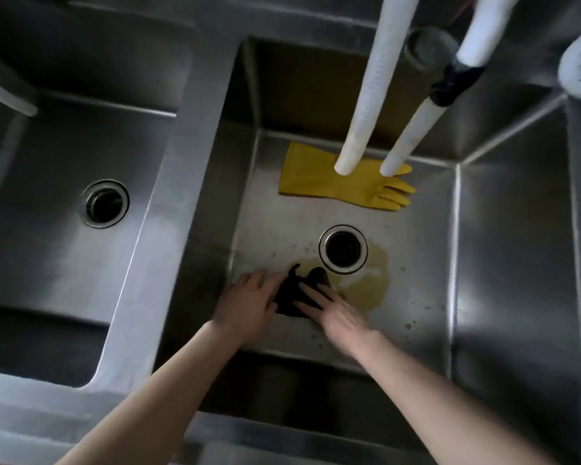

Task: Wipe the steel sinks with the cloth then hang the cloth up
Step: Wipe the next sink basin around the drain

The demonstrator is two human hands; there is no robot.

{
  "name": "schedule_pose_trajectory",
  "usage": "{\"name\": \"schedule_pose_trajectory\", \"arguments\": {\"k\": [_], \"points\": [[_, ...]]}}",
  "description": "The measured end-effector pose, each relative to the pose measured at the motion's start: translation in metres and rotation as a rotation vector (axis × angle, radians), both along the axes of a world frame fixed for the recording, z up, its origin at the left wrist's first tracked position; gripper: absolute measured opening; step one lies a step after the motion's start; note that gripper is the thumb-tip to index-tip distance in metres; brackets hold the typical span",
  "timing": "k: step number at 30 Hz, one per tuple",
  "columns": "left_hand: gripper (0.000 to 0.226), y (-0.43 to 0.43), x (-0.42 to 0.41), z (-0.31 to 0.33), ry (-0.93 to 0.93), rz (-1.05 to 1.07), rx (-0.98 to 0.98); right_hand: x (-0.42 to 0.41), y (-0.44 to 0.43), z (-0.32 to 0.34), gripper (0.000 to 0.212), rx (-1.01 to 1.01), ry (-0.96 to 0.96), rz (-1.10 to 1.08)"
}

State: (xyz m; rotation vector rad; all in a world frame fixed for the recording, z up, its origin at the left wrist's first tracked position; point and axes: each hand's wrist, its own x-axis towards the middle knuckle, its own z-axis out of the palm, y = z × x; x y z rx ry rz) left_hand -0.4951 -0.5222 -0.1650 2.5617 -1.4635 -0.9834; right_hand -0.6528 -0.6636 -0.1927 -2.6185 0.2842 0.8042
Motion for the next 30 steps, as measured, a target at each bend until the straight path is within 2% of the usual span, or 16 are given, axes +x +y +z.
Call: {"name": "schedule_pose_trajectory", "arguments": {"k": [3,6,10,12,14,17,20,23,30], "points": [[0.060,-0.006,-0.004,-0.019,-0.013,0.009,0.087,-0.006,-0.007,-0.025,0.067,-0.038,-0.046,0.119],[0.059,-0.012,-0.012,-0.028,0.025,-0.019,0.104,-0.019,-0.011,-0.050,0.074,-0.075,-0.104,0.246],[0.054,-0.021,-0.023,-0.040,0.052,-0.052,0.155,-0.027,-0.015,-0.066,0.089,-0.042,-0.185,0.211],[0.054,-0.026,-0.023,-0.044,0.027,-0.005,0.175,-0.016,-0.021,-0.072,0.082,-0.017,-0.190,0.166],[0.055,-0.031,-0.020,-0.046,-0.026,0.063,0.144,0.004,-0.031,-0.072,0.065,-0.053,-0.192,0.048],[0.055,-0.039,-0.008,-0.045,-0.097,0.102,0.061,0.053,-0.061,-0.071,0.061,-0.009,-0.159,-0.101],[0.066,-0.043,0.007,-0.042,-0.156,0.114,0.006,0.102,-0.083,-0.076,0.053,-0.062,-0.217,-0.070],[0.063,-0.040,0.018,-0.033,-0.220,0.113,-0.018,0.116,-0.077,-0.081,0.055,-0.069,-0.248,-0.045],[0.049,-0.009,0.018,0.008,-0.323,-0.009,-0.004,0.036,-0.018,-0.082,0.054,-0.054,-0.253,0.159]]}}
